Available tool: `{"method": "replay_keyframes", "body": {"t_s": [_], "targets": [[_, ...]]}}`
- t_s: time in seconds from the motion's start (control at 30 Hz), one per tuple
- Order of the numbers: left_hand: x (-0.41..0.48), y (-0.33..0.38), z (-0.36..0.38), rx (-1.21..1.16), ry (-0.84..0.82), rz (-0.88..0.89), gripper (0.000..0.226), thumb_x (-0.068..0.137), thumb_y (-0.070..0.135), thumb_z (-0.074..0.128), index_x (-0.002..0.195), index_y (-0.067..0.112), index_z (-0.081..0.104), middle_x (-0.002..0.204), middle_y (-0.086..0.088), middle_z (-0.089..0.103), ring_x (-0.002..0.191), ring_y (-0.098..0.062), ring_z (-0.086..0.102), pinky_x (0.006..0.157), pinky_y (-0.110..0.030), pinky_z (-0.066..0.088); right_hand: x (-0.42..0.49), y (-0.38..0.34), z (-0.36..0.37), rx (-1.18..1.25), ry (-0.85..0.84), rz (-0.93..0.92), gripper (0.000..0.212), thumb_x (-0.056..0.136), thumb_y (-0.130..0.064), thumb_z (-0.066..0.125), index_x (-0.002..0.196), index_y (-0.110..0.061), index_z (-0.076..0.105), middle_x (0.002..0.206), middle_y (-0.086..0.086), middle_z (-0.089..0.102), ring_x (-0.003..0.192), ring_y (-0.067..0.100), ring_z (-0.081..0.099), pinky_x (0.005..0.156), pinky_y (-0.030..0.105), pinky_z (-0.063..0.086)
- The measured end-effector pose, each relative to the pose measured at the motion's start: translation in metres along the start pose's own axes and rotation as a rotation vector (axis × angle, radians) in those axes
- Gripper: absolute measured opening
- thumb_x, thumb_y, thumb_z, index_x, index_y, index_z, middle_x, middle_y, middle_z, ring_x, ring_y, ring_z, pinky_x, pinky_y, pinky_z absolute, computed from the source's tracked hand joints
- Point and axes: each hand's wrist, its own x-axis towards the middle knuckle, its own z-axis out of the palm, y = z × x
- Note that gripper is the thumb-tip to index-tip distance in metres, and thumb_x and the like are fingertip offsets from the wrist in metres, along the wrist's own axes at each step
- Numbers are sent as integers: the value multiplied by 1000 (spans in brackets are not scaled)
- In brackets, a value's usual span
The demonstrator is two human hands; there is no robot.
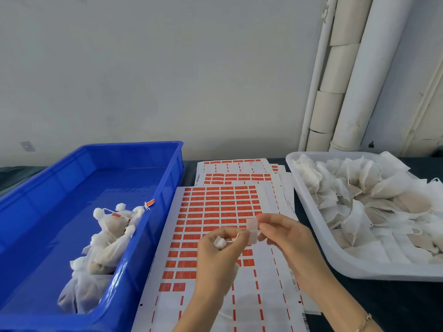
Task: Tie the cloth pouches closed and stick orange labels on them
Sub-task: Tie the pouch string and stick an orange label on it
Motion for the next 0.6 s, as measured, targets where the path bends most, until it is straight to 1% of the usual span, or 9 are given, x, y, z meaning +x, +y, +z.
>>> {"method": "replay_keyframes", "body": {"t_s": [0.07, 0.13, 0.2, 0.3, 0.37, 0.5, 0.6], "targets": [[-2, 1, -1, 33, -15, 15, 8, 77, 21, 76, 71, 23, 71, 67, 9, 70, 70, -16, 65, 60, -17, 49, -1, -1, -1, -42, -14, -33, 14, 78, -25, 74, 92, -27, 71, 87, -18, 72, 83, 2, 69, 64, 9, 52], [-2, 2, -2, 17, -52, -13, 8, 78, 22, 76, 71, 26, 73, 65, 9, 69, 64, -13, 63, 59, -19, 47, 0, -3, -3, -74, -28, -50, 14, 77, -24, 75, 91, -24, 72, 86, -17, 73, 83, 2, 69, 63, 7, 50], [-2, 4, -4, 5, -100, -59, 7, 79, 26, 73, 72, 29, 74, 59, 11, 66, 58, -11, 56, 59, -21, 44, 2, -4, -7, -99, -39, -66, 15, 78, -22, 74, 93, -21, 72, 88, -15, 73, 84, 3, 69, 65, 8, 50], [-1, 4, -6, 44, -119, -98, 5, 81, 31, 70, 78, 28, 73, 49, 13, 57, 55, -11, 48, 51, -19, 40, 3, -4, -10, -112, -57, -102, 14, 78, -21, 74, 92, -19, 72, 89, -13, 73, 86, 2, 68, 67, 8, 50], [1, 4, -5, 72, -116, -95, 5, 81, 32, 70, 80, 27, 73, 48, 12, 56, 54, -12, 48, 49, -17, 39, 2, -4, -10, -118, -64, -128, 15, 77, -24, 73, 91, -19, 73, 89, -13, 73, 87, 2, 68, 69, 8, 50], [1, 4, -5, 90, -153, -80, 11, 80, 35, 71, 75, 26, 73, 47, 7, 53, 47, -9, 45, 46, -14, 39, 0, -4, -10, -132, -48, -171, 26, 69, -35, 70, 90, -22, 73, 89, -16, 73, 89, 1, 67, 71, 8, 50], [2, 4, -4, 67, -119, -118, 12, 80, 32, 72, 73, 23, 73, 46, 5, 51, 47, -10, 43, 45, -16, 38, 0, -4, -10, -157, -51, -226, 23, 69, -36, 70, 89, -24, 73, 90, -17, 73, 91, 1, 67, 75, 9, 50]]}}
